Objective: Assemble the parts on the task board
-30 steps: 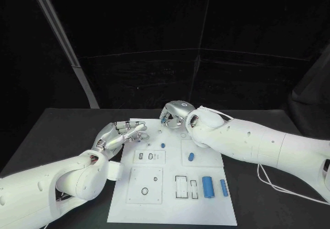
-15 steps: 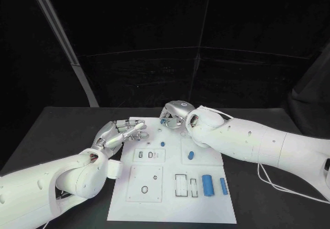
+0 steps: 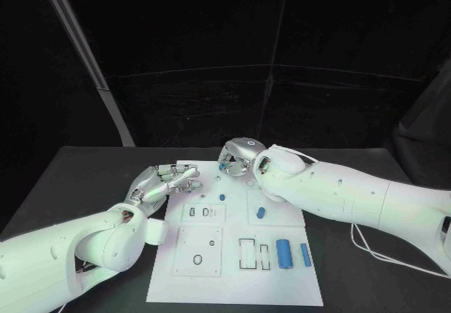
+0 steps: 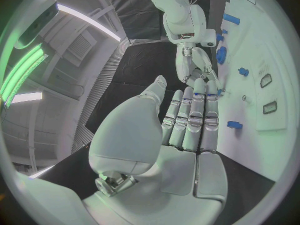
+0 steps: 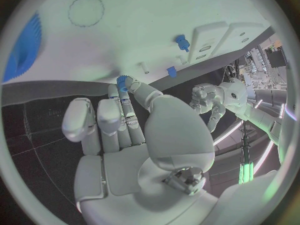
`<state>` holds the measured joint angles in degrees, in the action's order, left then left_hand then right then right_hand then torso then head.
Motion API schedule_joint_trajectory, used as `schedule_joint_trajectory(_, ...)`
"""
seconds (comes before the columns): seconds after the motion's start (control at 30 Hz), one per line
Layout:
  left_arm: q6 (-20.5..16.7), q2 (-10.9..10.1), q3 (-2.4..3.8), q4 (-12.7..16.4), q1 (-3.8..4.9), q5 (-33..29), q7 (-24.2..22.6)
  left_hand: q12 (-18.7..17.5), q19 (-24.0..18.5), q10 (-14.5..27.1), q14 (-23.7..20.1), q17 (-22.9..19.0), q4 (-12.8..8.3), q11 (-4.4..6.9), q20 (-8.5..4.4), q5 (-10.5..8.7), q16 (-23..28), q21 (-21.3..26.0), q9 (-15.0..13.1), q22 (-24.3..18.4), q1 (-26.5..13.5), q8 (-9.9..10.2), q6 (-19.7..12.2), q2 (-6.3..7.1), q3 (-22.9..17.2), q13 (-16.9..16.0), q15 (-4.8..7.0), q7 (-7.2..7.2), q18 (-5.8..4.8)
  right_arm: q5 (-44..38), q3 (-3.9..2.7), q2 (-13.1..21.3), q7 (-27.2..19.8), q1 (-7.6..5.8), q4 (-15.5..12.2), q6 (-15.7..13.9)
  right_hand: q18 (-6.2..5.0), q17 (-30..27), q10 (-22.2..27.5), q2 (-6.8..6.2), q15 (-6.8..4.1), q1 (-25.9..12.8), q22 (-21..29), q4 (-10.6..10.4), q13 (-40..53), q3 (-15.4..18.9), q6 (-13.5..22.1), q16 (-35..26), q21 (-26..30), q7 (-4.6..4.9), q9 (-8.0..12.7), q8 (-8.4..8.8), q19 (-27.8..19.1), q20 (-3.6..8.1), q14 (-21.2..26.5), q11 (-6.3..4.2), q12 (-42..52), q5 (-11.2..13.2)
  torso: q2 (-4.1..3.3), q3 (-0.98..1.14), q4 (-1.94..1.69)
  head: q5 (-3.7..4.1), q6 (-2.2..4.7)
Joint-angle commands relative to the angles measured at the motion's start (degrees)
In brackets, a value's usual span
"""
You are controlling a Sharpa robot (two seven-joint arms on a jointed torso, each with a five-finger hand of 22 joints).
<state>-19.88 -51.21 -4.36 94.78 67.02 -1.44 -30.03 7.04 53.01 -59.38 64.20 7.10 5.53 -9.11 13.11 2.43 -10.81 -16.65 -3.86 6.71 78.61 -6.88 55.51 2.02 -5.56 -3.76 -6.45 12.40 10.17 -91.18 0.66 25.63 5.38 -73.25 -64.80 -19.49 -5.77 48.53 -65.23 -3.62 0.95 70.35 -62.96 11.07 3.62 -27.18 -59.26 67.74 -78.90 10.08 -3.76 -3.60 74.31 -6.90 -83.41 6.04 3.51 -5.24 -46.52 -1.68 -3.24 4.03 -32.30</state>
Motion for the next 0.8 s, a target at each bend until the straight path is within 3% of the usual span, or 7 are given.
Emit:
schedule_joint_trajectory(0.03,0.4,0.0,0.06,0.1,0.10,0.3,0.0,-0.2,0.4,0.1,0.1,0.0,-0.4,-0.39,-0.05,0.32,0.1,0.3,0.1,-0.1,-0.1,0.3,0.2,-0.26,0.0,0.1,-0.24,0.17,0.33,0.9,-0.02,-0.2,0.5,-0.10,0.2,-0.6,-0.72,-6.9,5.1,-1.75,0.70,-0.1,5.3,-0.8,-0.1,1.5,5.2,-4.6,2.8,0.56,0.3,0.18,-3.4,-0.60,1.9,0.86,0.0,0.2,0.01,-0.02,0.04,-0.06,0.00)
schedule_joint_trajectory(0.27,0.3,0.0,0.06,-0.2,0.11,-0.4,0.2,-0.3,0.5,0.1,0.2,0.0,-0.5,-0.41,-0.04,0.32,0.2,0.4,0.1,-0.1,-0.1,0.4,0.2,-0.38,0.0,0.1,-0.26,0.21,0.32,2.2,-0.02,0.2,1.0,-0.11,-0.6,-1.0,-1.11,-10.7,8.5,-1.76,0.99,1.3,7.7,-2.2,0.0,4.8,7.9,-7.6,4.5,0.88,0.0,0.03,-4.5,-1.09,2.2,1.33,0.6,-0.1,0.00,0.12,0.26,-0.10,0.26)
schedule_joint_trajectory(0.33,0.4,0.0,0.06,-0.2,0.11,-0.6,0.2,-0.4,0.5,0.1,0.1,0.0,-0.6,-0.45,-0.03,0.32,0.3,0.4,0.1,-0.2,-0.2,0.5,0.1,-0.43,0.0,0.1,-0.28,0.27,0.32,3.0,-0.03,1.2,1.5,-0.11,-1.9,-1.5,-1.02,-10.3,7.8,-1.62,1.01,1.2,7.4,-2.7,0.1,5.5,7.5,-7.3,4.4,1.08,-0.1,-0.17,-4.2,-1.12,1.9,1.37,1.1,-0.1,0.00,0.12,0.21,0.33,0.47)
schedule_joint_trajectory(0.47,0.5,-0.1,0.06,-0.2,0.11,-0.8,0.2,-0.4,0.5,0.1,0.1,0.0,-0.6,-0.46,-0.03,0.32,0.3,0.5,0.1,-0.2,-0.2,0.5,0.1,-0.46,-0.1,0.1,-0.29,0.28,0.32,5.0,-0.13,4.8,3.3,-0.15,-5.9,-2.8,-0.73,-8.3,4.9,-1.02,0.82,0.8,5.8,-4.0,0.4,6.4,5.7,-5.9,3.6,1.04,-0.4,-0.69,-2.9,-1.08,0.9,1.06,2.6,-0.8,0.23,0.12,0.10,0.00,0.55)
schedule_joint_trajectory(0.6,0.5,-0.3,0.06,-0.1,0.10,-1.1,0.3,-0.4,0.5,0.1,0.1,0.0,-0.6,-0.46,-0.03,0.32,0.3,0.5,0.1,-0.2,-0.2,0.5,0.1,-0.46,-0.1,0.1,-0.29,0.28,0.32,8.3,-1.45,10.0,5.8,-0.20,-10.8,-2.1,0.06,-2.7,-4.1,-0.71,-0.56,-0.1,1.4,-5.5,2.1,6.7,3.0,-1.9,1.2,-0.25,-0.7,-1.71,0.0,-0.07,-0.8,-0.99,7.4,-1.5,0.40,0.19,0.43,0.09,0.55)
schedule_joint_trajectory(0.73,0.9,-0.5,0.05,-0.1,0.10,-1.2,0.2,-0.5,0.5,0.1,0.1,0.0,-0.7,-0.47,-0.02,0.32,0.4,0.5,0.1,-0.2,-0.2,0.6,0.2,-0.52,-0.1,0.1,-0.29,0.28,0.32,11.4,-2.14,16.0,8.2,-0.24,-16.5,1.6,0.80,2.0,-11.7,-2.82,-2.48,-2.2,-2.4,-7.5,5.8,9.4,2.3,1.5,-0.7,-2.12,-0.6,-2.16,2.3,1.86,-1.7,-3.21,13.4,-3.1,0.65,0.33,1.03,0.15,0.57)
schedule_joint_trajectory(0.8,1.5,-0.5,0.05,-0.2,0.10,-1.2,0.1,-0.5,0.5,0.1,0.1,0.0,-0.7,-0.46,-0.02,0.32,0.4,0.5,0.1,-0.2,-0.2,0.6,0.2,-0.53,-0.1,0.1,-0.29,0.27,0.32,12.1,-2.29,18.3,9.0,-0.25,-18.6,3.2,0.94,2.9,-12.4,-3.52,-2.97,-2.4,-3.0,-8.6,8.7,11.2,2.6,2.2,-1.1,-2.58,-0.5,-2.26,2.6,2.49,-1.7,-3.65,16.6,-4.1,0.72,0.44,1.20,0.11,0.52)
